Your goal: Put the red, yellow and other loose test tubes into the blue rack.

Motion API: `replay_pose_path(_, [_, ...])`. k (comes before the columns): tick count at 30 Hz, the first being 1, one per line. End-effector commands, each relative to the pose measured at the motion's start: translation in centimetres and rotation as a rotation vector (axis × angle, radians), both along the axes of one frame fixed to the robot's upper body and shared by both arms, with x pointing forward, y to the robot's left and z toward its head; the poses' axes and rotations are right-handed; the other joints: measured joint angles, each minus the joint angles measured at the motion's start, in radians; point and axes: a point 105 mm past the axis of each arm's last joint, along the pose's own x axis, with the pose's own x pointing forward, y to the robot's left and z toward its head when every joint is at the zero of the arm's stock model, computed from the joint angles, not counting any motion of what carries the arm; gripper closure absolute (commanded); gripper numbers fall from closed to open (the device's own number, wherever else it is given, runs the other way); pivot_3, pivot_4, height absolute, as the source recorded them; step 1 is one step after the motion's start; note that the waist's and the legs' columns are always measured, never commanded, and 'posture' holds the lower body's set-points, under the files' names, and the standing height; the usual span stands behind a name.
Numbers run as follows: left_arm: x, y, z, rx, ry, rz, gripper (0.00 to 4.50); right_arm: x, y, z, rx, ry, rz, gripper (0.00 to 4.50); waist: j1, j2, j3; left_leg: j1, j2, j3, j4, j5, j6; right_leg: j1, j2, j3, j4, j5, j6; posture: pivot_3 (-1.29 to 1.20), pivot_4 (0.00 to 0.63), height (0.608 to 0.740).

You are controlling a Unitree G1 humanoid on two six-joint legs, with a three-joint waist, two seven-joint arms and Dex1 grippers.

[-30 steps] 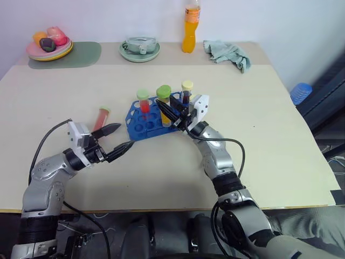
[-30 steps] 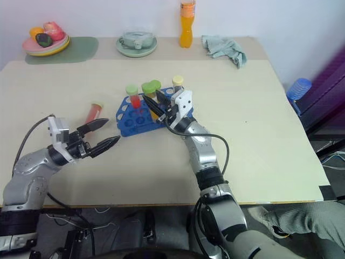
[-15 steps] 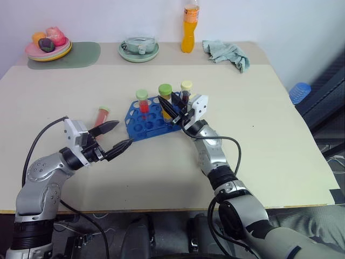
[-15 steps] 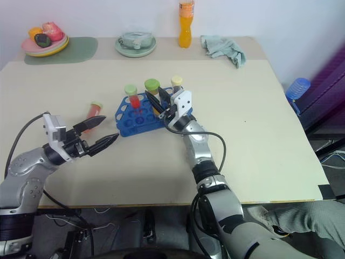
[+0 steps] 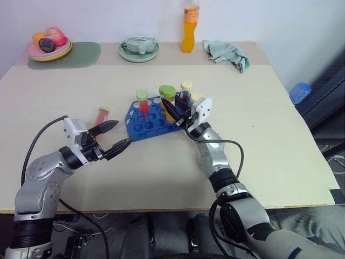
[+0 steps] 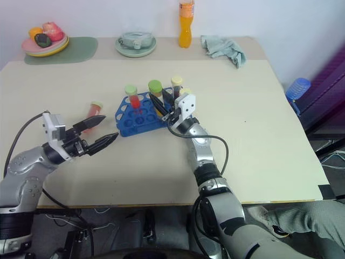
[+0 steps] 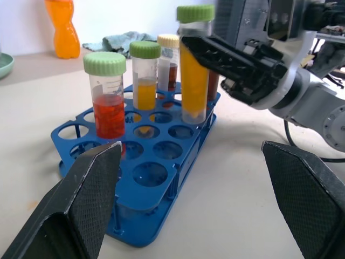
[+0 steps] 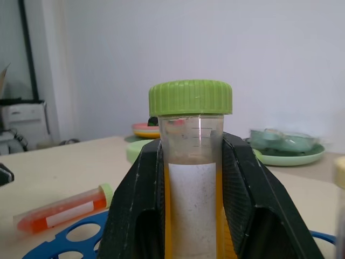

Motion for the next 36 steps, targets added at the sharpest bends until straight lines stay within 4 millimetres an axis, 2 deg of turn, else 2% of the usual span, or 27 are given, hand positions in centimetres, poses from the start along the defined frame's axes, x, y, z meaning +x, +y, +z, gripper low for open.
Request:
replay_pose_path(1, [0.0, 0.1, 0.9, 0.01, -0.051, -0.009, 0.23, -0.5, 0.3, 1.1, 0.015, -0.052, 0.007, 3.7, 0.0, 0.0, 0.0, 0.0, 0.0, 0.0, 0.0, 0.0, 0.0, 0.0, 0.0, 0.0, 0.0, 0.0, 0.0, 0.0, 0.15, 0.74])
replay_pose_path(11, [-0.1, 0.6, 0.3, 0.012, -0.051, -0.008, 0.23, 0.3, -0.1, 0.6, -0.01, -0.034, -0.034, 3.7, 0.0, 0.0, 0.0, 0.0, 0.0, 0.0, 0.0, 0.0, 0.0, 0.0, 0.0, 0.0, 0.0, 0.0, 0.0, 0.0, 0.15, 0.74])
replay_pose_path(19, [-0.1, 1.2, 0.5, 0.023, -0.068, 0.015, 0.23, 1.1, -0.2, 0.8, -0.011, -0.027, -0.064, 3.7, 0.001, 0.0, 0.0, 0.0, 0.0, 0.0, 0.0, 0.0, 0.0, 0.0, 0.0, 0.0, 0.0, 0.0, 0.0, 0.0, 0.15, 0.74])
replay_pose_path(28, [-0.3, 0.9, 1.2, 0.026, -0.077, 0.019, 0.23, 0.5, -0.2, 0.8, 0.029, -0.044, -0.007, 3.7, 0.001, 0.0, 0.0, 0.0, 0.0, 0.0, 0.0, 0.0, 0.0, 0.0, 0.0, 0.0, 0.0, 0.0, 0.0, 0.0, 0.15, 0.74])
replay_pose_path(30, [-0.2, 0.8, 1.3, 0.025, -0.078, 0.02, 0.23, 0.3, -0.1, 0.6, 0.034, -0.042, 0.017, 2.64, 0.001, 0.0, 0.0, 0.0, 0.0, 0.0, 0.0, 0.0, 0.0, 0.0, 0.0, 0.0, 0.0, 0.0, 0.0, 0.0, 0.15, 0.74])
replay_pose_path(32, [-0.2, 0.8, 1.3, 0.024, -0.078, 0.02, 0.23, 0.3, -0.2, 0.6, 0.039, -0.043, 0.019, 1.91, 0.001, 0.0, 0.0, 0.0, 0.0, 0.0, 0.0, 0.0, 0.0, 0.0, 0.0, 0.0, 0.0, 0.0, 0.0, 0.0, 0.15, 0.74])
replay_pose_path(35, [0.0, 0.9, 1.4, 0.02, -0.083, 0.034, 0.23, 0.3, -0.6, 0.8, 0.04, -0.067, -0.01, 0.19, 0.0, 0.0, 0.0, 0.0, 0.0, 0.0, 0.0, 0.0, 0.0, 0.0, 0.0, 0.0, 0.0, 0.0, 0.0, 0.0, 0.15, 0.74])
replay_pose_path(36, [0.1, 1.0, 1.4, 0.026, -0.089, 0.046, 0.23, 0.3, -0.7, 0.9, 0.035, -0.073, -0.014, 0.08, 0.001, 0.0, 0.0, 0.0, 0.0, 0.0, 0.0, 0.0, 0.0, 0.0, 0.0, 0.0, 0.0, 0.0, 0.0, 0.0, 0.15, 0.74])
